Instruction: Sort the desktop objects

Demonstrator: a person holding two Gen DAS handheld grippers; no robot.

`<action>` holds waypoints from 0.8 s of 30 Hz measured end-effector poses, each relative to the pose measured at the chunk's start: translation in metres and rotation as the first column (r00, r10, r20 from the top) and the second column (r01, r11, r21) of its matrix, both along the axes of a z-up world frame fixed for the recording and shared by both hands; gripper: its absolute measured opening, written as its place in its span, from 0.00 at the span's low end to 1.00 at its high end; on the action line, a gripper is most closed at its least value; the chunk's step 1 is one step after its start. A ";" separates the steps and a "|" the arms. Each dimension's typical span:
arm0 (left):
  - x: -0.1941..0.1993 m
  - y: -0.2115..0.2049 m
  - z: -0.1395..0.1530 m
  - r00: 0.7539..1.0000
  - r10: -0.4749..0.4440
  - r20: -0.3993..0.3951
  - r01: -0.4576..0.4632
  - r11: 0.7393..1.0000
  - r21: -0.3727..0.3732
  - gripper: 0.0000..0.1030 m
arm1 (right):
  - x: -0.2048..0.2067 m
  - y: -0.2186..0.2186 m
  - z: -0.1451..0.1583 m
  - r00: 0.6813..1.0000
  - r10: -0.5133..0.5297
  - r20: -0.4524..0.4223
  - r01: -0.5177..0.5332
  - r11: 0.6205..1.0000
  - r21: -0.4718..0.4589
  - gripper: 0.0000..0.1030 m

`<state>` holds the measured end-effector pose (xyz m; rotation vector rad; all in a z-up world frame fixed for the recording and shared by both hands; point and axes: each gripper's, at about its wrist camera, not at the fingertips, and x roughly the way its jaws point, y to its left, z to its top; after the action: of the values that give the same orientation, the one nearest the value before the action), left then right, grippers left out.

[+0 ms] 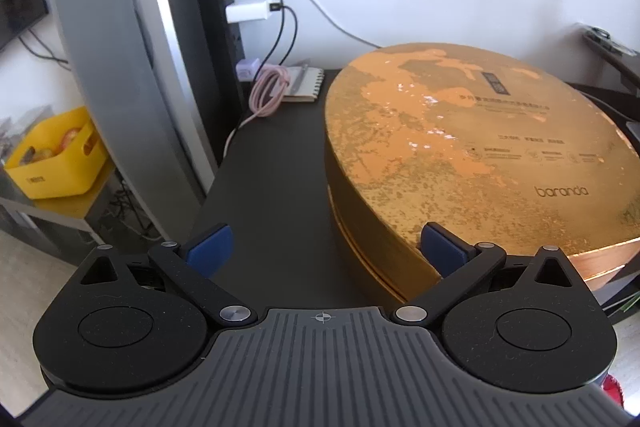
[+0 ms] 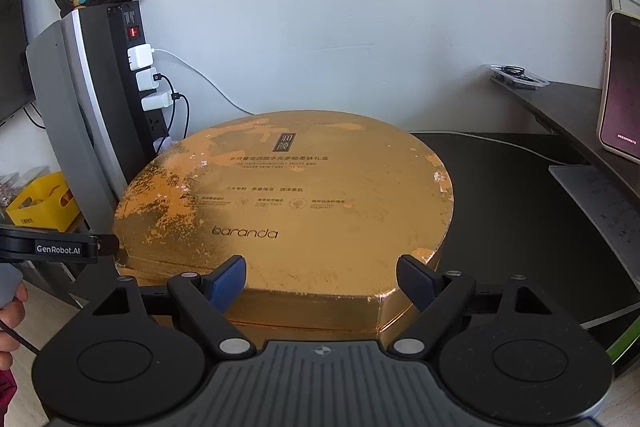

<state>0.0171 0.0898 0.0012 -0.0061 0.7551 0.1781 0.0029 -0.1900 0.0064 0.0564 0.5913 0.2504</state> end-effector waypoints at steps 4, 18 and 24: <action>0.006 0.004 -0.007 0.999 0.010 -0.033 -0.011 1.000 -0.017 1.00 | 0.000 0.004 0.001 1.000 0.016 0.011 -0.016 1.000 -0.012 0.82; -0.014 -0.027 0.012 0.996 -0.079 0.031 0.077 0.994 0.078 0.98 | 0.010 0.017 -0.014 0.998 0.062 -0.010 -0.062 0.997 -0.042 0.54; -0.005 -0.044 0.004 0.996 -0.086 -0.022 0.087 0.991 0.106 0.98 | 0.016 0.018 -0.023 0.998 0.041 -0.042 -0.044 0.996 -0.076 0.54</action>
<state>0.0117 0.0459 0.0053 0.1296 0.7611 0.1357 0.0188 -0.1724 -0.0164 -0.0252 0.6422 0.2682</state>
